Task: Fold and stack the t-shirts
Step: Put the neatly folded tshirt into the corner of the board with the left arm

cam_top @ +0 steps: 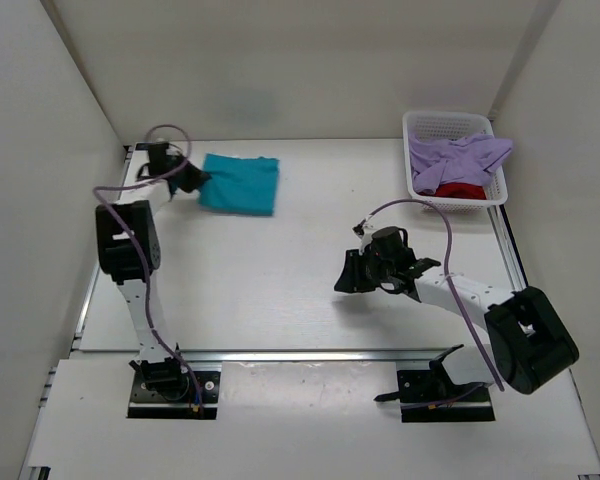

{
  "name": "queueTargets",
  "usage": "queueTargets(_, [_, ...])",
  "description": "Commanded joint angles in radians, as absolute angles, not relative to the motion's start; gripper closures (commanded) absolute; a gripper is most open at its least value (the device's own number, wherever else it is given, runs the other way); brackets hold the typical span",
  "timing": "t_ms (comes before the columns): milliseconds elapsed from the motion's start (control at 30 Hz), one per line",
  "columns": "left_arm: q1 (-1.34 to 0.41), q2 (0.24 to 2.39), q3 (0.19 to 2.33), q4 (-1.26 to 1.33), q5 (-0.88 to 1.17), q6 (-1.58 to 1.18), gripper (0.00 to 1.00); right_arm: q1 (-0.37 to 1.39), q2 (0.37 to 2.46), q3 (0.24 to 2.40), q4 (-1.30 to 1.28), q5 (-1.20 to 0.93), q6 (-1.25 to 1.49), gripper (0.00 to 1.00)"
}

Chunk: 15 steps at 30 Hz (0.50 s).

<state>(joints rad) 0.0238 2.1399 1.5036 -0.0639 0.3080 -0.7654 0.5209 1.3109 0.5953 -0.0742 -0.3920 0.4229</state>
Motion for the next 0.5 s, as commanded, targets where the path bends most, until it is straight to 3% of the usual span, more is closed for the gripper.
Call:
queueTargets(0, [0.251,2.121,1.574,-0.145,0.276,-0.732,1.00,0.514,1.354,0.603,0.027,-0.458,0.431,0.72])
queueTargets(100, [0.357,2.094,1.504,-0.097,0.276,-0.745,1.00,0.523,1.397,0.609,0.038,-0.486,0.431,0.73])
queueTargets(267, [0.460,2.007,1.190,0.109,0.264,-0.899,1.00,0.555,1.391,0.607,0.034,-0.485,0.428,0.73])
queueTargets(467, [0.489,1.930,1.041,0.250,0.189,-0.977,0.80,0.578,1.390,0.595,0.037,-0.503,0.426,0.73])
